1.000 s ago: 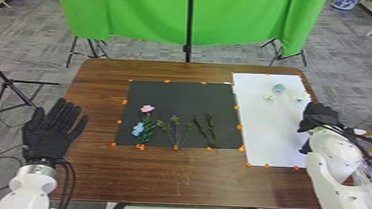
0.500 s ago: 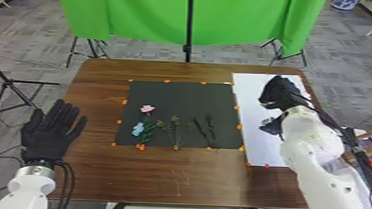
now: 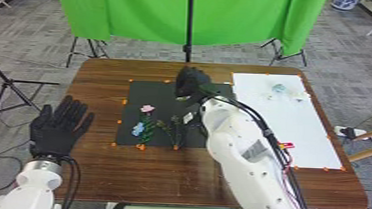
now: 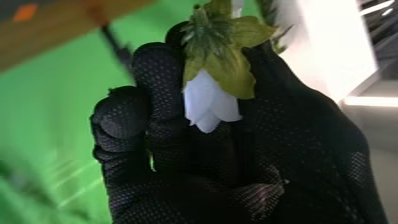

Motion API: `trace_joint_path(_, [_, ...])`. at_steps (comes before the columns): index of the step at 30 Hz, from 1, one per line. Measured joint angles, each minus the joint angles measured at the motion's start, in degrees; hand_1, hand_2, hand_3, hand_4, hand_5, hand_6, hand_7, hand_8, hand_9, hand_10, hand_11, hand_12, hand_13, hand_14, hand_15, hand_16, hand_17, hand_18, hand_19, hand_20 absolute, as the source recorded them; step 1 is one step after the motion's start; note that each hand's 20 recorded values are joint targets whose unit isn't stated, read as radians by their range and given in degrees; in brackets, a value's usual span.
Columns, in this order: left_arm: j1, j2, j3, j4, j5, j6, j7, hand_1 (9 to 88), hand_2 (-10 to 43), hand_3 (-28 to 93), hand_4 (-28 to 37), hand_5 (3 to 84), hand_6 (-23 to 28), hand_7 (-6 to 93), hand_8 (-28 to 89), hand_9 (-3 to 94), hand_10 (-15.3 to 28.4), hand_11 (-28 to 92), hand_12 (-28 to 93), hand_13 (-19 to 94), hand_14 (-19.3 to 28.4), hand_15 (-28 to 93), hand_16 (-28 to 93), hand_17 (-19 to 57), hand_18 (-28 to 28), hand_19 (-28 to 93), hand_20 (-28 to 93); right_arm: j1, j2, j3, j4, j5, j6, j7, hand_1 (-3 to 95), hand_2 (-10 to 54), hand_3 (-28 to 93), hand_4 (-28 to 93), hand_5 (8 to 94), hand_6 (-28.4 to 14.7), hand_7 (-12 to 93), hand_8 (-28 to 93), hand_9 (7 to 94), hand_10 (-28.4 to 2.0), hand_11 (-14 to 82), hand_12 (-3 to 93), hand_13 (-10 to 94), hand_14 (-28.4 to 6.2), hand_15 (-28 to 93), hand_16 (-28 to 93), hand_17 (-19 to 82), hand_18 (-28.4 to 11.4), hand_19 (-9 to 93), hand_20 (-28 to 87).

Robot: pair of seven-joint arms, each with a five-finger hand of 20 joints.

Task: Arrange flowers

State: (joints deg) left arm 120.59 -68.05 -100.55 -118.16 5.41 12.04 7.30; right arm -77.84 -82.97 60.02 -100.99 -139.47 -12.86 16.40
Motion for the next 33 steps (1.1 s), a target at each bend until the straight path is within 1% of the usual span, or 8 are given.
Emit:
trace_joint_path(4, [-0.8, 0.47, 0.34, 0.32, 0.20, -0.16, -0.35, 28.6, 13.6, 76, -28.3, 46.3, 7.7, 18.1, -11, 41.1, 14.5, 28, 12, 31, 14.7, 46, -8, -4.3, 14.9, 40, 17, -1.1, -2.0, -3.0, 2.1, -4.0, -0.3, -2.4, 66.3, -9.5, 68, -28, 76.0, -2.9, 36, 3, 83.9, -12.0, 15.7, 49.3, 69, -7.5, 52, 48, 36, -19.1, 83, 44])
trace_joint_path(11, [-2.4, 1.07, 1.23, 1.14, 0.37, -0.44, -1.21, 28.4, 13.5, 76, -28.3, 46.4, 7.6, 18.0, -11, 41.2, 14.2, 28, 11, 31, 14.4, 46, -8, -4.0, 14.5, 39, 17, 0.0, -4.1, -5.7, 10.3, -10.0, 0.3, -6.7, 66.4, -9.5, 69, -28, 75.5, -3.5, 36, 3, 83.3, -12.6, 15.5, 49.3, 68, -7.7, 52, 49, 36, -18.5, 82, 43])
trace_joint_path(20, [-2.6, 1.17, 1.15, 1.05, 0.11, -0.51, -1.95, 28.4, 13.5, 76, -28.3, 46.8, 7.6, 18.1, -11, 41.6, 14.4, 28, 11, 32, 14.5, 46, -8, -3.8, 14.3, 39, 18, -0.6, -4.4, -5.8, 10.7, -13.2, 2.4, -6.4, 66.4, -9.5, 69, -28, 74.3, -3.6, 36, 2, 82.2, -12.7, 14.5, 48.3, 66, -7.2, 51, 49, 36, -17.9, 81, 43])
trace_joint_path(26, [-2.8, 1.17, 1.32, 1.26, -0.29, -0.50, -1.96, 28.3, 13.4, 76, -28.3, 47.0, 7.6, 18.1, -11, 41.9, 14.1, 29, 12, 32, 14.4, 48, -8, -3.5, 14.1, 39, 18, -0.6, -5.3, -5.4, 12.5, -16.7, 4.8, -8.2, 65.3, -9.5, 69, -28, 71.4, -4.2, 35, -3, 78.1, -12.6, 12.9, 43.1, 62, -7.4, 54, 51, 36, -18.1, 81, 43])
trace_joint_path(28, [-3.2, 1.17, 1.62, 1.47, -0.33, -0.51, -1.96, 28.4, 13.6, 76, -28.3, 47.5, 7.7, 18.1, -11, 43.9, 14.5, 32, 14, 35, 15.2, 58, -6, -3.2, 14.0, 41, 20, -0.6, -5.4, -5.5, 12.9, -18.1, 5.9, -8.7, 65.2, -9.5, 70, -28, 71.0, -4.6, 33, -4, 75.8, -12.6, 12.5, 41.5, 58, -8.9, 59, 54, 36, -18.1, 82, 44])
trace_joint_path(31, [-3.6, 1.17, 1.95, 1.69, -0.72, -0.55, -1.94, 28.4, 13.7, 76, -28.3, 47.8, 7.7, 18.3, -11, 44.6, 14.8, 34, 15, 35, 15.9, 61, -6, -3.1, 14.3, 41, 21, -0.6, -5.4, -5.9, 13.1, -19.0, 7.1, -8.8, 64.6, -9.5, 70, -28, 70.7, -4.9, 30, -4, 73.9, -13.1, 11.8, 39.9, 56, -9.6, 62, 54, 35, -17.7, 83, 46])
trace_joint_path(32, [-3.7, 1.17, 1.95, 1.69, -0.99, -0.61, -1.92, 28.4, 13.7, 76, -28.3, 47.9, 7.7, 18.3, -11, 44.5, 14.8, 34, 15, 35, 15.9, 61, -6, -3.1, 14.3, 41, 21, -0.6, -5.4, -6.0, 13.1, -19.3, 7.2, -8.7, 64.6, -9.5, 71, -28, 70.4, -4.6, 28, -4, 72.8, -13.2, 12.7, 37.8, 55, -10.0, 63, 54, 35, -17.7, 83, 46])
trace_joint_path(33, [-3.7, 1.17, 1.95, 1.69, -1.21, -0.67, -1.88, 28.4, 13.7, 76, -28.3, 47.9, 7.8, 18.3, -11, 44.4, 14.8, 34, 15, 34, 15.9, 61, -6, -3.2, 14.4, 41, 21, -0.6, -5.4, -6.1, 13.1, -19.7, 7.2, -8.7, 64.2, -9.5, 71, -28, 68.9, -3.9, 25, -6, 69.0, -13.9, 17.6, 30.2, 54, -10.6, 65, 53, 35, -17.9, 83, 47])
